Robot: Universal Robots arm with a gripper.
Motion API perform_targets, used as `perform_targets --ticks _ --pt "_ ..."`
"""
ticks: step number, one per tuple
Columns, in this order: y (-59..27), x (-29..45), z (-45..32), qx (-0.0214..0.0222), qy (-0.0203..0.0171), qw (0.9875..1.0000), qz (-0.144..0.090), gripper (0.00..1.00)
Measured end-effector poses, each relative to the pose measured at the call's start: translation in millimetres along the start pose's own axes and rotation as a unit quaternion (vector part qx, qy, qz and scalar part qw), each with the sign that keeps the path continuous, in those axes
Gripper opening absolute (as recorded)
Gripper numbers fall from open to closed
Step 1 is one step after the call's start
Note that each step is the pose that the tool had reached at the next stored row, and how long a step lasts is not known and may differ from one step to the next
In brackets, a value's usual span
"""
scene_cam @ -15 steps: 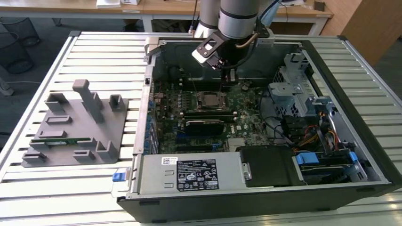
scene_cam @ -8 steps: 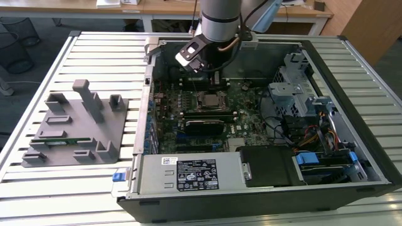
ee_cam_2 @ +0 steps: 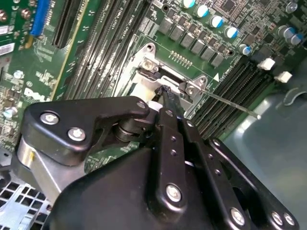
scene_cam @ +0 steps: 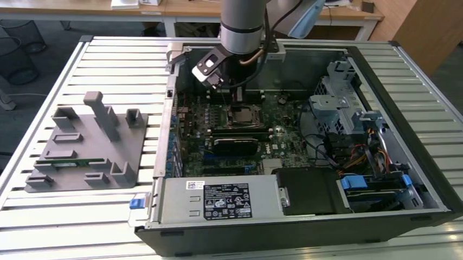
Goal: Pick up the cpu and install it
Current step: 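Close the cpu cover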
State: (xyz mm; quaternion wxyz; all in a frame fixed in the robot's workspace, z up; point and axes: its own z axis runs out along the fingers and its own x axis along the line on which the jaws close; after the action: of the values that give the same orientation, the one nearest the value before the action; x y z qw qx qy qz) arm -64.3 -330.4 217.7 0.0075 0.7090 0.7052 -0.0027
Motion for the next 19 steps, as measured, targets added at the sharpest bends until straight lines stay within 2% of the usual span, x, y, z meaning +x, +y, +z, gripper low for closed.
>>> perform_targets --ticks 9,15,19 --pt "-1.1 0.4 14.2 0.0 0.0 1.0 0.0 0.11" --pt "-1.1 0.4 16.9 0.0001 -0.0001 1.0 0.0 0.11" --pt "2.1 0.5 17.4 -0.0001 0.0004 1.0 0.0 0.11"
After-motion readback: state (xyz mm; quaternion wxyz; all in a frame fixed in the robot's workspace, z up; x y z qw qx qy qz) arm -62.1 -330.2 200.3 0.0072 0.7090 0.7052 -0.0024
